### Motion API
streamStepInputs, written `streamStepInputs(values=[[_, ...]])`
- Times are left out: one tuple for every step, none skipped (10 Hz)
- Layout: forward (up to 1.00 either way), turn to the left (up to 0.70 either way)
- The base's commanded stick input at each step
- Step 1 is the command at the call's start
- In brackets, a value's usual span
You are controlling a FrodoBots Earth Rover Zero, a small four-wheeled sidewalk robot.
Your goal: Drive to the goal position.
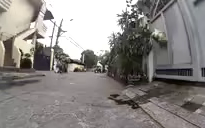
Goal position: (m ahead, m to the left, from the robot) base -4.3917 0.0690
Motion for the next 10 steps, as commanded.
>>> streamStepInputs(values=[[0.15, 0.00], [0.14, 0.00], [0.14, 0.00], [0.15, 0.00], [0.14, 0.00], [0.14, 0.01], [0.14, 0.00], [0.14, 0.00], [0.15, 0.00], [0.44, 0.15]])
